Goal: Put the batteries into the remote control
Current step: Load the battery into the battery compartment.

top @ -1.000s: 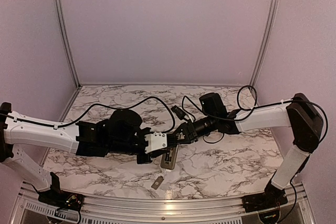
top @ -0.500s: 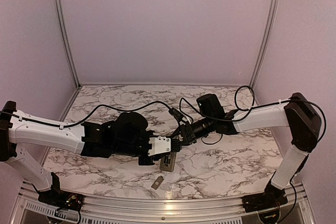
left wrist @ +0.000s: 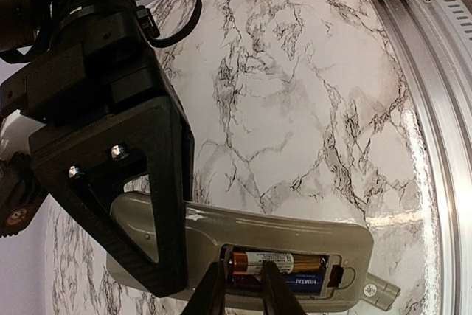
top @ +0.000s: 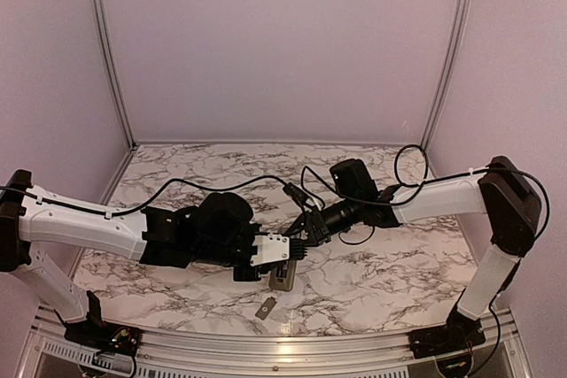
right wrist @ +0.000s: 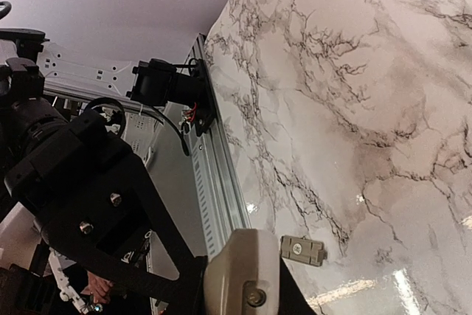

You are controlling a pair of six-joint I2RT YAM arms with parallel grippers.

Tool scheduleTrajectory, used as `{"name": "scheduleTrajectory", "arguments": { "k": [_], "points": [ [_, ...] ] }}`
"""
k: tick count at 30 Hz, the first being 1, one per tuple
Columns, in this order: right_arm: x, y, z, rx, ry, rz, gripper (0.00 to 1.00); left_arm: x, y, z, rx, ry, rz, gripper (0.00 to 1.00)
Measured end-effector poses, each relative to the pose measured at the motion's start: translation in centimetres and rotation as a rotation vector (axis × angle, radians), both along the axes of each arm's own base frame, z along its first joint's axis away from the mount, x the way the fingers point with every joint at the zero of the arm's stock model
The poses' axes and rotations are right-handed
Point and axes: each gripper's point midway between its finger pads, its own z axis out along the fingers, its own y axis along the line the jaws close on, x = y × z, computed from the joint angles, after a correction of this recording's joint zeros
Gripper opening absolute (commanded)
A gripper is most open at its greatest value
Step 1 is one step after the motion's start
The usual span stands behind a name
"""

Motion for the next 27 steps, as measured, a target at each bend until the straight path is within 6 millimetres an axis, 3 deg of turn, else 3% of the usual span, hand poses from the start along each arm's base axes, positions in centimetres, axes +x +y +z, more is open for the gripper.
{"name": "scheduleTrajectory", "arguments": {
  "k": [9,27],
  "points": [
    [0.0,0.2,-0.2,-0.004,0.000,0.004,0.00,0.1,-0.1,0.0,0.020,-0.003,-0.004,0.13],
    [0.0,-0.2,-1.6,-0.060,0.019,-0.013,0.00,0.1,-0.6,-2.2,0.138,-0.035,-0.008,0.08]
  ]
}}
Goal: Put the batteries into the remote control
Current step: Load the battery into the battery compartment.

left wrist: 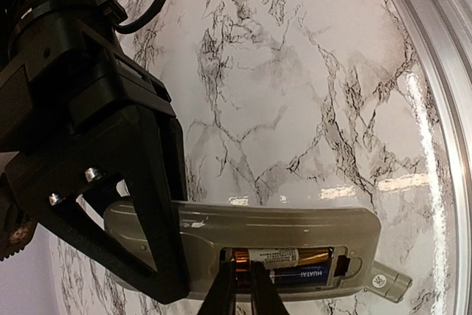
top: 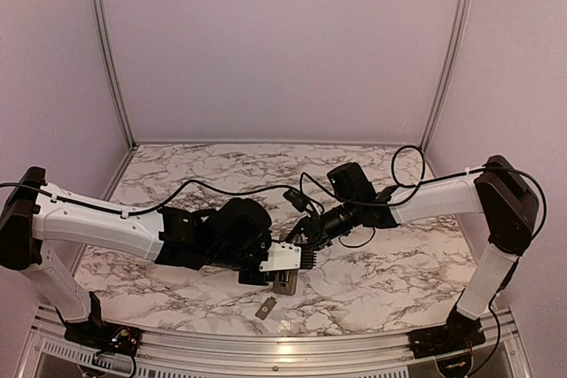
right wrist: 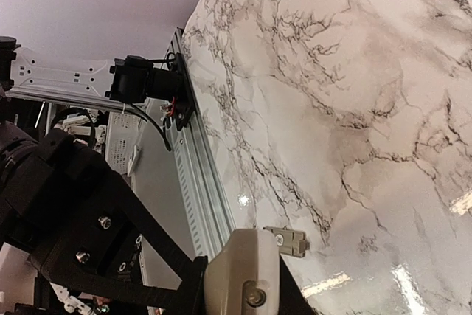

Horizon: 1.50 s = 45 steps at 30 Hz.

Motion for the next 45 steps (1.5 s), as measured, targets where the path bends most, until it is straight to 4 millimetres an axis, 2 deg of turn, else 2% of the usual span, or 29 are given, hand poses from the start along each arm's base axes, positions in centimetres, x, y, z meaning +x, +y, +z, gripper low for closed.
{"name": "scheduleTrajectory", "arguments": {
  "k": [20,29,32,34,36,37,39,40,43,45],
  "points": [
    [0.9,-0.2,-0.5,-0.031,0.023,-0.062,0.00,0.9,-0.5,-1.1,0.100,-0.089,0.067,0.07],
    [1.6,-0.4,0.0,0.011,0.019,-0.078,0.00,0.9,0.1,-0.8,0.083,-0.111,0.095,0.16],
    [1.5,-0.3,0.5,0.028,0.005,-0.066,0.00,1.0,0.5,0.1,0.038,-0.109,0.131,0.27],
    [1.4,-0.4,0.8,0.037,-0.001,-0.060,0.00,1.3,1.1,1.0,-0.008,-0.112,0.172,0.45],
    [1.5,-0.5,1.1,0.045,-0.012,-0.057,0.00,1.5,1.9,2.3,-0.067,-0.116,0.214,0.57],
    [1.6,-0.6,1.3,0.048,-0.019,-0.060,0.00,1.6,2.3,3.3,-0.110,-0.118,0.237,0.65],
    [2.0,-1.0,1.7,0.053,-0.033,-0.068,0.00,1.8,3.1,5.8,-0.209,-0.118,0.283,0.96],
    [2.3,-1.2,1.9,0.057,-0.041,-0.077,0.00,2.0,3.5,7.4,-0.276,-0.116,0.308,0.99],
    [3.4,-2.0,2.9,0.070,-0.070,-0.109,0.00,2.2,5.0,12.4,-0.497,-0.073,0.384,0.99],
    [3.7,-2.2,3.5,0.081,-0.089,-0.120,0.00,2.6,5.8,14.1,-0.593,-0.027,0.430,0.99]
  ]
}}
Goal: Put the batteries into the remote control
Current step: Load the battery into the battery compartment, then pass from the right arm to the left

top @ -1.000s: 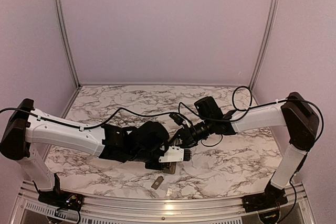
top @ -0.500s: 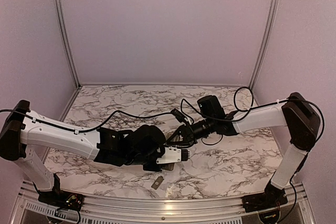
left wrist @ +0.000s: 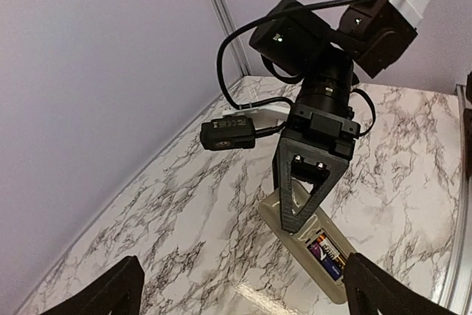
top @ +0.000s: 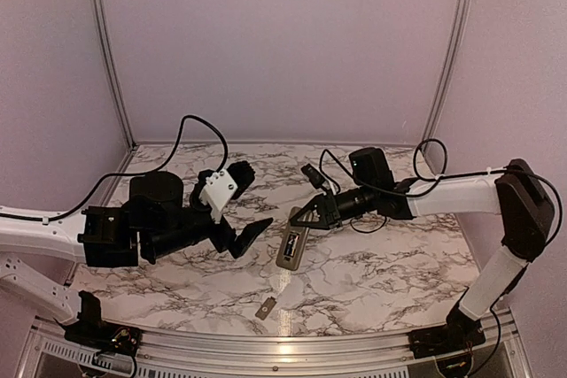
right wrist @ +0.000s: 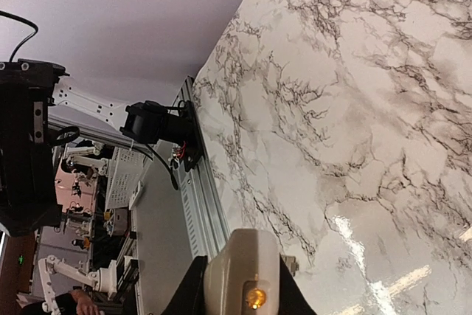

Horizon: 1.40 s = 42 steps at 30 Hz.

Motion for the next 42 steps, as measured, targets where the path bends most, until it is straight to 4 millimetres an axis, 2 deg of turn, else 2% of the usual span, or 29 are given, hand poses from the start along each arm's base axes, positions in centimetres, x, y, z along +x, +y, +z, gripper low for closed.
{"name": "scheduleTrajectory", "arguments": {
  "k": [2,6,11,20,25,31,42],
  "points": [
    [0.1,0.0,0.6,0.010,-0.017,-0.005,0.00,0.9,0.7,0.9,-0.110,0.072,0.047,0.99],
    [0.4,-0.2,1.9,0.031,-0.059,-0.021,0.00,2.0,0.5,-1.2,-0.191,0.237,0.091,0.99],
    [0.6,-0.2,3.7,0.060,-0.113,-0.029,0.00,1.1,-0.7,-5.0,-0.211,0.410,0.059,0.97],
    [0.4,0.3,4.3,0.072,-0.133,-0.024,0.00,0.7,-3.4,-7.2,-0.221,0.550,0.025,0.80],
    [-0.3,0.9,4.6,0.079,-0.138,-0.003,0.00,1.5,-4.2,-7.2,-0.237,0.588,0.043,0.70],
    [-0.5,1.1,4.9,0.087,-0.144,0.003,0.00,2.6,-4.0,-7.2,-0.259,0.615,0.074,0.63],
    [-0.3,1.2,5.3,0.100,-0.144,-0.008,0.00,3.2,-3.7,-7.7,-0.255,0.643,0.071,0.46]
  ]
}}
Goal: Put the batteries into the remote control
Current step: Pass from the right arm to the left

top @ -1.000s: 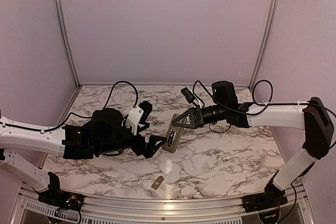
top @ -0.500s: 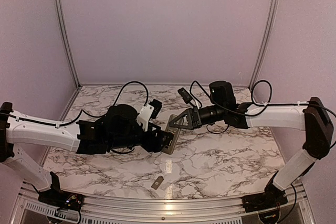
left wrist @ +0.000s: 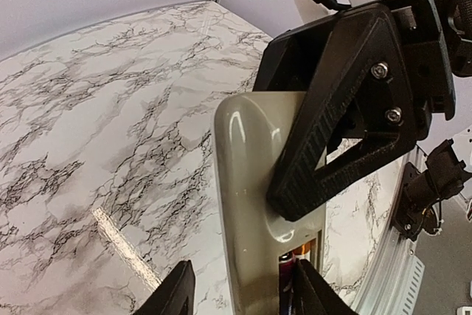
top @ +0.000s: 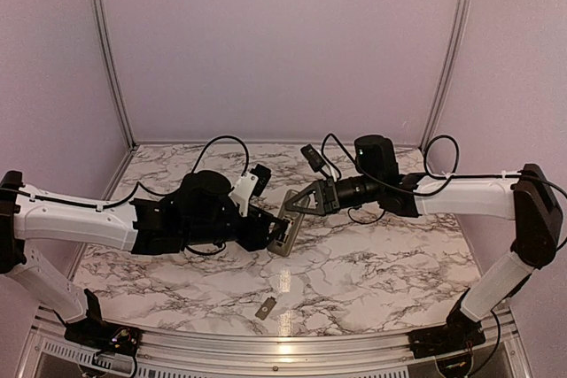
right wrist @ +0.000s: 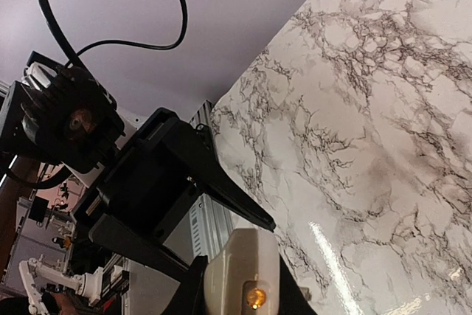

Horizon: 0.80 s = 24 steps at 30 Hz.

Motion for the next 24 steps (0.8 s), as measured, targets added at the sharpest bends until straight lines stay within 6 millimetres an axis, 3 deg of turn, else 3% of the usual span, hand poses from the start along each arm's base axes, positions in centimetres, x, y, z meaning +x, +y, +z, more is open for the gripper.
{"name": "scheduleTrajectory", "arguments": {
  "k": [3,9,14,17,21,24],
  "points": [
    [0.4,0.0,0.3,0.012,-0.014,-0.012,0.00,0.4,0.1,0.3,-0.018,0.011,-0.006,0.47],
    [0.8,-0.1,0.8,0.033,-0.026,-0.019,0.00,1.0,0.7,0.7,-0.018,0.002,-0.002,0.73],
    [1.0,-0.4,0.5,0.028,-0.015,-0.029,0.00,1.0,1.2,0.7,0.000,-0.015,-0.014,0.81],
    [1.7,-0.8,-0.1,0.013,-0.003,-0.060,0.00,0.9,1.3,1.1,0.003,-0.035,-0.021,0.83],
    [2.3,-1.3,-1.7,-0.012,0.046,-0.104,0.00,0.7,0.6,0.8,0.049,-0.044,-0.021,0.99],
    [2.4,-1.5,-2.9,-0.024,0.084,-0.129,0.00,0.6,-0.5,0.4,0.083,-0.051,-0.025,0.99]
  ]
}}
